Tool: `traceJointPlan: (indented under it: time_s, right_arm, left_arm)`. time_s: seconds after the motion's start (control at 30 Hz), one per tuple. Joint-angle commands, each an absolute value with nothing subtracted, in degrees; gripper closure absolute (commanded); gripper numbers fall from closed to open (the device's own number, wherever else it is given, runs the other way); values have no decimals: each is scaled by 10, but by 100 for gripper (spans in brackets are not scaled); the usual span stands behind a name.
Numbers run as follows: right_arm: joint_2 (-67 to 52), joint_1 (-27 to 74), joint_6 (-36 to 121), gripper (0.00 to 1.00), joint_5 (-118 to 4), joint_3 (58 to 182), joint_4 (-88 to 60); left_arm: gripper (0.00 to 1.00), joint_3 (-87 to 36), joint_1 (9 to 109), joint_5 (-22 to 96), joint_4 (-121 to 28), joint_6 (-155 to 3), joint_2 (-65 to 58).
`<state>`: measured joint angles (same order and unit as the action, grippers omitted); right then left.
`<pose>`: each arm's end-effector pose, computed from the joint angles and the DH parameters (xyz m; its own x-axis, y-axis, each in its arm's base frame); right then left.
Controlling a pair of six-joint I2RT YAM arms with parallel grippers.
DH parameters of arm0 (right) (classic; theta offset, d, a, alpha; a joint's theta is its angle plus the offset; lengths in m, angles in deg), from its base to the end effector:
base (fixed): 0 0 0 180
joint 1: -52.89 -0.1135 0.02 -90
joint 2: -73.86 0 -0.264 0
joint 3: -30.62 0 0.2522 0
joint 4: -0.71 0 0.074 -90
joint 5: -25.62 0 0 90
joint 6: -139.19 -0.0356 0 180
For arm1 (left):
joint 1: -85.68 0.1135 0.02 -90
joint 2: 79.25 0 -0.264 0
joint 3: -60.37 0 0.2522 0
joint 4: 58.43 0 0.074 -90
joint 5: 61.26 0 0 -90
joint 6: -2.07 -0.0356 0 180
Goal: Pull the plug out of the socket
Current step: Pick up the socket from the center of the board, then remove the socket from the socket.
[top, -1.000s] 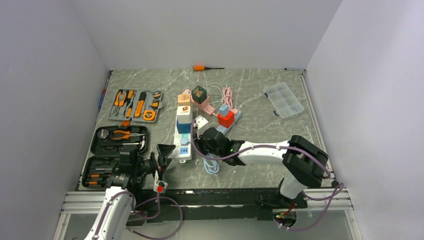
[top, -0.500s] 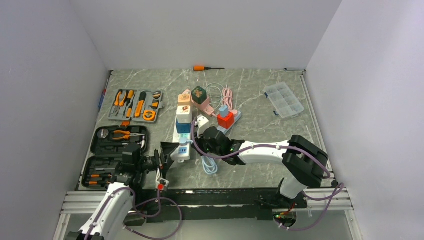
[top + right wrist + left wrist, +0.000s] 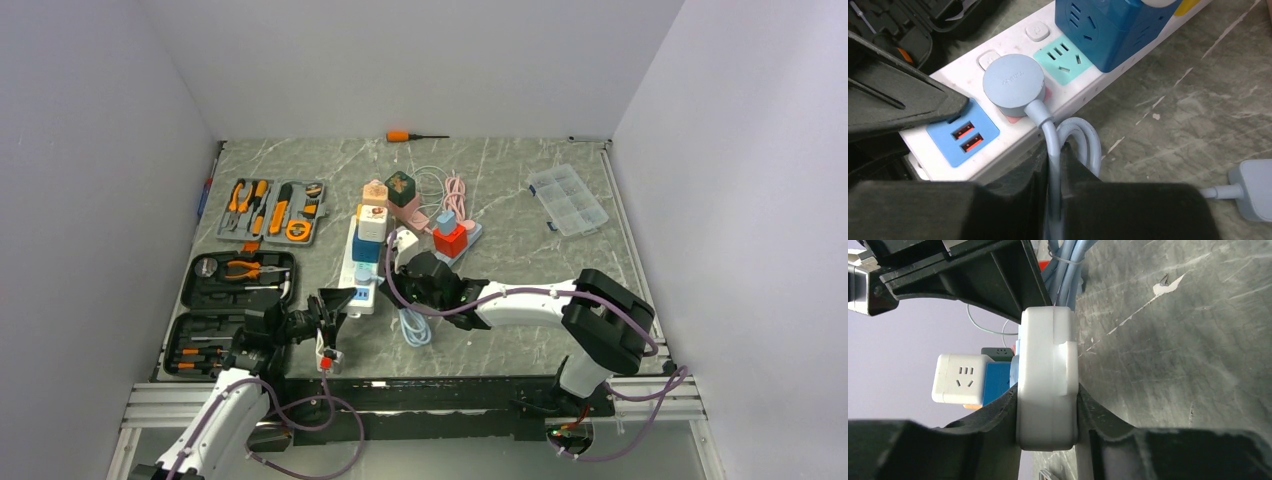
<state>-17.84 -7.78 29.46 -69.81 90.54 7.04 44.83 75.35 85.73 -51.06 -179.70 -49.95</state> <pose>0.1700 0.2957 0.1975 -0.4770 -0.1629 -0.8637 -0.7065 0.6556 0.2666 0.1145 -0.0512 0.1490 0.8777 0.3935 -0.2733 0.3277 -0.0768 0.9417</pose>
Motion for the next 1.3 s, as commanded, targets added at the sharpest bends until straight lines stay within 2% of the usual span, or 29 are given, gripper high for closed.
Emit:
traceJointPlan:
  time_s: [0.0, 0.07, 0.13, 0.2, 0.27, 0.5, 0.87, 1.13, 1.27]
  right_arm:
    - [-164, -87, 296, 70, -657, 904, 146]
    - [-160, -88, 315, 52, -669, 902, 130]
    - [-153, -89, 340, 40, -686, 902, 111]
    - [-146, -89, 362, 33, -712, 901, 93]
    - [-138, -90, 384, 30, -736, 900, 80]
    - [-144, -98, 467, 32, -799, 924, 53]
    - [-241, -132, 558, 39, -879, 986, 72]
    - [-286, -159, 630, 55, -949, 999, 151]
    - [-290, -176, 665, 59, -966, 996, 195]
  left_arm:
    - [68, 439, 750, 881, -540, -1798, -519]
    - [77, 435, 750, 880, -536, -1798, -518]
    - [83, 429, 750, 877, -528, -1803, -517]
    - [85, 424, 750, 873, -521, -1803, -517]
    - [86, 417, 750, 868, -508, -1808, -517]
    - [87, 382, 750, 854, -448, -1840, -499]
    - [90, 362, 749, 843, -415, -1841, -494]
    - [91, 350, 749, 843, -389, -1846, -488]
    - [90, 332, 749, 849, -353, -1871, -470]
